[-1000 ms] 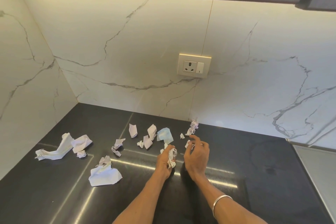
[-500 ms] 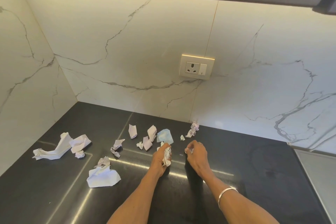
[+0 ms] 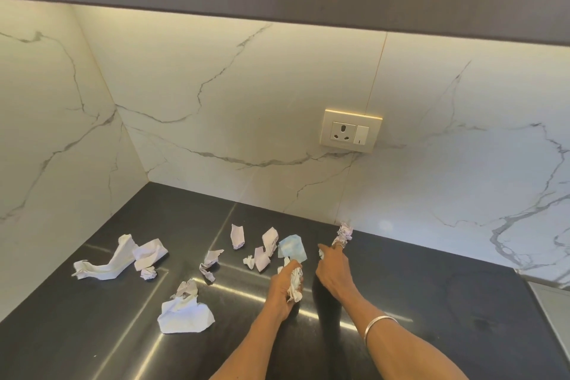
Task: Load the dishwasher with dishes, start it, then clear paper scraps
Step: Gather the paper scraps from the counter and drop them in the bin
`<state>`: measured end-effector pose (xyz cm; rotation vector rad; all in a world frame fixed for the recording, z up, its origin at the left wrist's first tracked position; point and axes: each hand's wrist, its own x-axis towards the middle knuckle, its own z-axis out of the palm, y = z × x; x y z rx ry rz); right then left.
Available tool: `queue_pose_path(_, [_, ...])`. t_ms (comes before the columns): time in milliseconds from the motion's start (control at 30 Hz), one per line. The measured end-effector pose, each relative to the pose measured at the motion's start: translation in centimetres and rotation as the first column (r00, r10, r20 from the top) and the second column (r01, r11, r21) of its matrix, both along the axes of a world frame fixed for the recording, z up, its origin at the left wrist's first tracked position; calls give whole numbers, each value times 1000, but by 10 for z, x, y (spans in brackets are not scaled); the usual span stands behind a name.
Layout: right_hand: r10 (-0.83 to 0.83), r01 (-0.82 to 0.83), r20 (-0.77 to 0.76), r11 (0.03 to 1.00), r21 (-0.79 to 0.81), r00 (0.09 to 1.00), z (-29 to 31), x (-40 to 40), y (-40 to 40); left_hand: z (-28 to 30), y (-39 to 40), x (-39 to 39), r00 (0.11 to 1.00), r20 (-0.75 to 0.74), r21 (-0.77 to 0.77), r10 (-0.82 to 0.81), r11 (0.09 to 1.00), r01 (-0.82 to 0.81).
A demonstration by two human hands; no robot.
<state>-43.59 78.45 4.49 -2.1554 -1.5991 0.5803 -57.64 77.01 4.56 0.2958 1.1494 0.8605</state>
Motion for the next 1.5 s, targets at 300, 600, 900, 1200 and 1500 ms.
queue_pose_path(300, [-38, 28, 104, 996, 90, 994, -12, 2, -9, 0, 0, 1, 1000, -5, 9, 6, 1000, -6])
queue_pose_path(600, [-196, 238, -179, 937, 255, 964, -1, 31, -25, 0, -1, 0, 1000, -8, 5, -3, 1000, 3])
queue_pose_path(900, [-105, 105, 81, 994, 12, 991, -8, 38, 8, 2, 0, -2, 1000, -3, -1, -3, 1000, 3])
queue_pose_path(1200, [-289, 290, -58, 957, 17, 956, -5, 32, -3, 4, -1, -2, 999, 9, -2, -44, 999, 44])
queue_pose_path(1500, [-371, 386, -288, 922, -3, 883, -13, 44, -2, 5, 1, -5, 998, 55, 6, -34, 999, 33])
